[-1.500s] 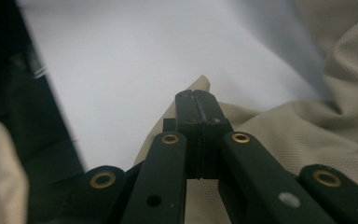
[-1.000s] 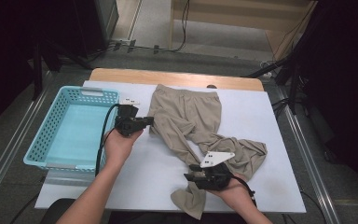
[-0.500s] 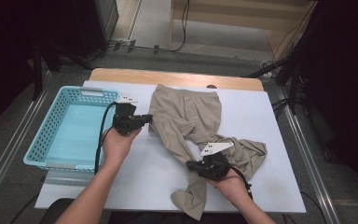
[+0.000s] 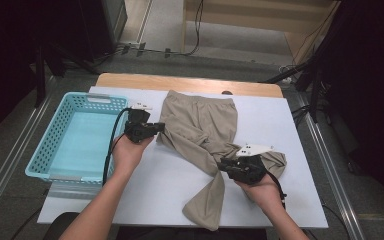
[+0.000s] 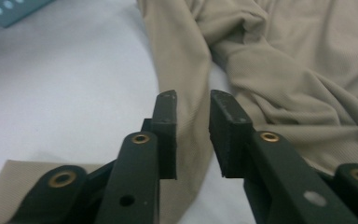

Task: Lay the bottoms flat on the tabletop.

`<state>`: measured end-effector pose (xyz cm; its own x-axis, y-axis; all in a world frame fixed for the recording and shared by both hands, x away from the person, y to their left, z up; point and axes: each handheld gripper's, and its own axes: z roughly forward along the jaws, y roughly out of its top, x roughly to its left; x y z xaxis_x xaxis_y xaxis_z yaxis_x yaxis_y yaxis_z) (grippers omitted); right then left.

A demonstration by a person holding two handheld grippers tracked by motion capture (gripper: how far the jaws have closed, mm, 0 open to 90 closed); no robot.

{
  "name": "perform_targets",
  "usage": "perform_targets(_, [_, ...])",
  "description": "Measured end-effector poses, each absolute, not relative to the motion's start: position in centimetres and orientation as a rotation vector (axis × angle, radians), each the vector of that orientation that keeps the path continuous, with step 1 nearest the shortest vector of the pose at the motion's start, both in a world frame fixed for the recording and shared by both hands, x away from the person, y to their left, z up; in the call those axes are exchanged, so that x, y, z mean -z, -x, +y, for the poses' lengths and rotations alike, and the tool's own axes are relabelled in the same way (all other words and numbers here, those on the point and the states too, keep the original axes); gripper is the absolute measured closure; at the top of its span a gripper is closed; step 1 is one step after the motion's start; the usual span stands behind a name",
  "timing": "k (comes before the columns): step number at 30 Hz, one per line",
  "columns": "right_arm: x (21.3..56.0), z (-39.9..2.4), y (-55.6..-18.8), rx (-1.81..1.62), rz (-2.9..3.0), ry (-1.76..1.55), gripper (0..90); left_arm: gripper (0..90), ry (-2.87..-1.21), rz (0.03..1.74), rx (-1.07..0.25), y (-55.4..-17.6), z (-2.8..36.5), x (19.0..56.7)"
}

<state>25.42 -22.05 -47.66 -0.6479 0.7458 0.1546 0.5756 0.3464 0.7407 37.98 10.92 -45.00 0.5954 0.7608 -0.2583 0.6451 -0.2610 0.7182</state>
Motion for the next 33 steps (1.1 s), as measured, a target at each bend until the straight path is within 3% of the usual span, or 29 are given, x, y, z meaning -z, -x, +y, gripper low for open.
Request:
perform_targets(5, [48.3,-20.1,-25.0,-1.172,2.459,-1.092,64.9,87.2,-2.002,1.116,-0.165,-38.0,10.8,45.3])
perform_targets(10, [50.1,-18.6,-25.8,-1.117,2.481,-1.031,54.0,87.2,-2.000,1.124,-0.153,-38.1,10.8,45.5])
perform_targets(14, [52.0,-18.2,-26.7,-1.016,2.520,-1.068,53.4,87.2,-2.000,1.138,-0.141,-38.2,10.9,45.8])
perform_targets(21, [52.3,-18.3,-26.9,-1.054,2.466,-1.131,83.9,87.2,-2.017,1.128,-0.137,-38.1,10.8,46.0])
perform_targets(28, [50.8,-17.4,-24.7,-1.158,2.640,-1.153,85.1,82.2,-1.995,1.108,-0.097,-36.9,11.6,45.1])
perform_targets(33, [49.6,-16.0,-21.4,-1.188,2.732,-1.037,85.1,68.1,-1.984,1.059,-0.066,-35.7,11.5,44.5])
